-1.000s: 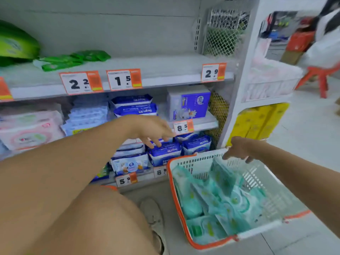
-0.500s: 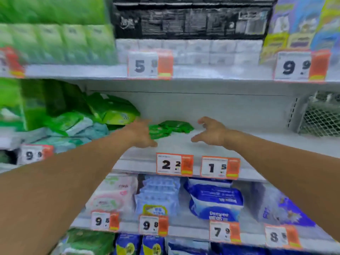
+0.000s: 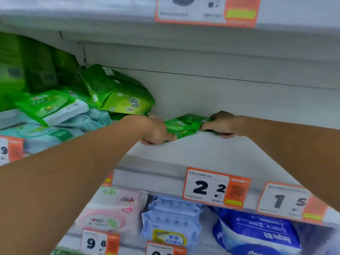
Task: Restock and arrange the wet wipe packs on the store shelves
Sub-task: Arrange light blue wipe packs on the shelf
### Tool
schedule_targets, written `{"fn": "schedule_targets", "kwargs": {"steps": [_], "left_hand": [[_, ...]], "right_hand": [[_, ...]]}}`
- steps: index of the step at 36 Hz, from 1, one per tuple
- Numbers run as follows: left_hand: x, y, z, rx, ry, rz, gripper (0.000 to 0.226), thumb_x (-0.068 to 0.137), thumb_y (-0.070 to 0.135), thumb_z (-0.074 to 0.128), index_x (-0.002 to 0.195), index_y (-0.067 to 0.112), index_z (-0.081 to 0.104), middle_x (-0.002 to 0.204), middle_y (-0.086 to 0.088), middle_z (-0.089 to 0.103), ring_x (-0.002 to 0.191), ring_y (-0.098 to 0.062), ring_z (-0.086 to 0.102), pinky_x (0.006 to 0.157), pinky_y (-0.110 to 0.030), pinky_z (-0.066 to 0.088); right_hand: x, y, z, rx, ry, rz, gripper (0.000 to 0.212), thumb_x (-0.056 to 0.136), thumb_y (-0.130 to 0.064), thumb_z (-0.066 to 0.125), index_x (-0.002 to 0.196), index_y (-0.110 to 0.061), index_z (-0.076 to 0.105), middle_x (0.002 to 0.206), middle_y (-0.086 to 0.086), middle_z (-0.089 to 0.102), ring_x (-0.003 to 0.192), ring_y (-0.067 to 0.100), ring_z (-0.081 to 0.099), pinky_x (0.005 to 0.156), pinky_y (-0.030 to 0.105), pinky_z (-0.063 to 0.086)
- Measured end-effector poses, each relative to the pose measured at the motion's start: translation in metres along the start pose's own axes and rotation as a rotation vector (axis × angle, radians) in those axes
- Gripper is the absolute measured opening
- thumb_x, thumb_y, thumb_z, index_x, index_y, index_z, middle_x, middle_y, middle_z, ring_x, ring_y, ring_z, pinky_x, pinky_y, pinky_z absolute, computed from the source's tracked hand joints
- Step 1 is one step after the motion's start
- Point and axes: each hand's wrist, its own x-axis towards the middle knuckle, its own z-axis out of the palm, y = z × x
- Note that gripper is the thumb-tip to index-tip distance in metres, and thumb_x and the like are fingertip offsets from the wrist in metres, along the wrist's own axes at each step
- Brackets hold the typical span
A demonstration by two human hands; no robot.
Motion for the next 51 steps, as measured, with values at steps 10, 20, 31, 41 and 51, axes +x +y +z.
{"fn": "schedule_targets", "kwargs": {"steps": [10, 20, 31, 41, 51], "left_hand": [[-0.102, 0.003, -0.032, -0.455, 0.372, 0.079, 0.079, 0.039, 0.051, 0.079, 0.1, 0.006, 0.058, 0.097, -0.008, 0.064, 0.078, -0.022, 0.065, 0.056, -0.026, 0.052], [-0.254, -0.052, 0.003, -0.387, 0.756, 0.127, 0.09, 0.049, 0.025, 0.092, 0.126, 0.018, 0.047, 0.099, -0.002, 0.062, 0.086, -0.024, 0.061, 0.068, -0.026, 0.041], [-0.365, -0.139, 0.147, -0.44, 0.329, -0.072, 0.077, 0.06, 0.021, 0.092, 0.125, 0.015, 0.05, 0.104, 0.002, 0.056, 0.093, -0.015, 0.055, 0.072, -0.022, 0.039], [-0.365, -0.166, 0.168, -0.275, 0.089, 0.05, 0.087, 0.059, 0.013, 0.091, 0.134, 0.01, 0.047, 0.116, 0.0, 0.052, 0.106, -0.017, 0.052, 0.079, -0.018, 0.034], [-0.362, -0.157, 0.226, -0.099, -0.368, 0.17, 0.108, 0.056, 0.019, 0.093, 0.147, 0.024, 0.035, 0.14, -0.002, 0.047, 0.127, -0.023, 0.048, 0.1, -0.031, 0.044]], "right_hand": [[-0.125, -0.013, -0.065, 0.8, -0.476, 0.09, 0.045, 0.089, -0.051, 0.041, 0.1, -0.014, 0.065, 0.095, 0.019, 0.061, 0.083, 0.032, 0.06, 0.091, 0.047, 0.053], [-0.271, -0.022, -0.028, 1.074, -0.758, -0.131, 0.046, 0.075, -0.043, 0.06, 0.098, -0.008, 0.079, 0.1, 0.025, 0.07, 0.065, 0.034, 0.069, 0.048, 0.027, 0.056], [-0.33, -0.008, 0.122, 0.909, -0.95, 0.03, 0.044, 0.07, -0.047, 0.06, 0.091, -0.013, 0.078, 0.094, 0.024, 0.069, 0.054, 0.033, 0.064, 0.045, 0.027, 0.052], [-0.327, -0.028, 0.18, 0.295, -1.161, 0.077, 0.049, 0.077, -0.044, 0.047, 0.093, -0.005, 0.072, 0.088, 0.024, 0.072, 0.058, 0.031, 0.068, 0.039, 0.02, 0.043], [-0.37, -0.059, 0.253, -0.363, -1.427, 0.12, 0.039, 0.099, -0.042, 0.043, 0.107, -0.013, 0.069, 0.103, 0.011, 0.072, 0.081, 0.027, 0.074, 0.068, 0.038, 0.061]]}}
